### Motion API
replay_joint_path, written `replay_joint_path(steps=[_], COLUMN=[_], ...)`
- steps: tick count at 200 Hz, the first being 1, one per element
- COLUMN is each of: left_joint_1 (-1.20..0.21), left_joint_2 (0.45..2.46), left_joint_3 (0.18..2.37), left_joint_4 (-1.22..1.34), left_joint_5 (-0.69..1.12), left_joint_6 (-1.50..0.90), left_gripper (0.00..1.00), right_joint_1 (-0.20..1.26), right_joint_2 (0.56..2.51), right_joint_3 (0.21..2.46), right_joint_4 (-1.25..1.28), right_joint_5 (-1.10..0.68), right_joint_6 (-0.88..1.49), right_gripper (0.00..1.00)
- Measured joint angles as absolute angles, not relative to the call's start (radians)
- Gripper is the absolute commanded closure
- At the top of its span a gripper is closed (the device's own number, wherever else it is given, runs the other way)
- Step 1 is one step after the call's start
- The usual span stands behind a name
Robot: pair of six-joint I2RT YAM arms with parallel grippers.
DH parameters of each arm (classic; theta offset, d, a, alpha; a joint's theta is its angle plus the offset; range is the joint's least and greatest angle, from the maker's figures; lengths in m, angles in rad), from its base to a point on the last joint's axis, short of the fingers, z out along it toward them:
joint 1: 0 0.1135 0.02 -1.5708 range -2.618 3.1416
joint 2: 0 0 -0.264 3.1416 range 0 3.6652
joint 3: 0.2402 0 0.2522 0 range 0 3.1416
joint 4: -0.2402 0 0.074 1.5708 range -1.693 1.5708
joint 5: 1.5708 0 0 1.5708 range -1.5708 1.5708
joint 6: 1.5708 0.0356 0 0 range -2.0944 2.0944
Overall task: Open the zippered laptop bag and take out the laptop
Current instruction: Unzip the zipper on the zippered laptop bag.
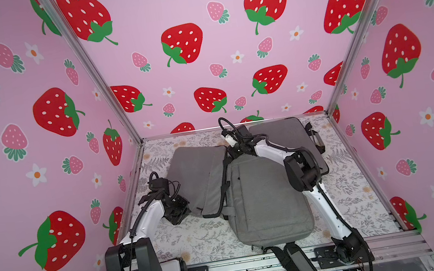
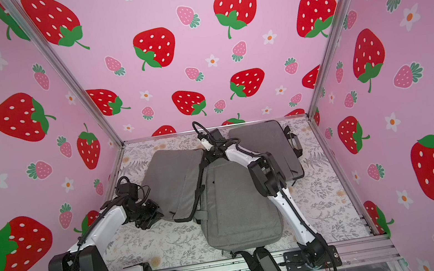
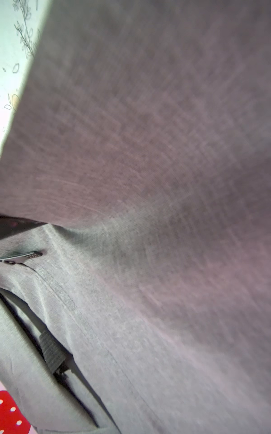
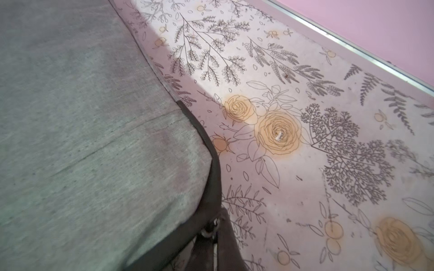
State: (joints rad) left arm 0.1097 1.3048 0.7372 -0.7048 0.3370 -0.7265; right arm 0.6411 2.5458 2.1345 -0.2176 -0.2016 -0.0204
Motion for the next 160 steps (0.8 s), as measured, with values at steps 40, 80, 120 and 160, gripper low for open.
replay_joint_path(steps=[40, 80, 120, 160], left_joint_1=[0.098, -0.002, -0.205, -0.382], left_joint_2=[1.305, 1.301, 1.314, 1.481], left_joint_3=[0.747, 0.859, 1.009, 1.135], left_joint_4=[-0.770, -0.836, -0.821, -0.768], left_joint_5=[0.288, 0.217, 0.121, 0.044], left_joint_6=[-0.705, -0.677, -0.614, -0.525], left_gripper=[0.51, 0.35, 0.31, 0.30], right_joint_1=[0.623, 0.603, 0.592, 0.589], right_joint_2=[2.546, 2.532, 2.427, 2.197], right_joint_3=[2.135, 2.135, 2.086, 1.873], right_joint_4=[-0.188, -0.214, -0.276, -0.263], right_joint_5=[-0.274, -0.290, -0.284, -0.316], right_joint_6=[-0.015, -0.007, -0.020, -0.024], right_gripper=[0.91, 0.65, 0.54, 0.34])
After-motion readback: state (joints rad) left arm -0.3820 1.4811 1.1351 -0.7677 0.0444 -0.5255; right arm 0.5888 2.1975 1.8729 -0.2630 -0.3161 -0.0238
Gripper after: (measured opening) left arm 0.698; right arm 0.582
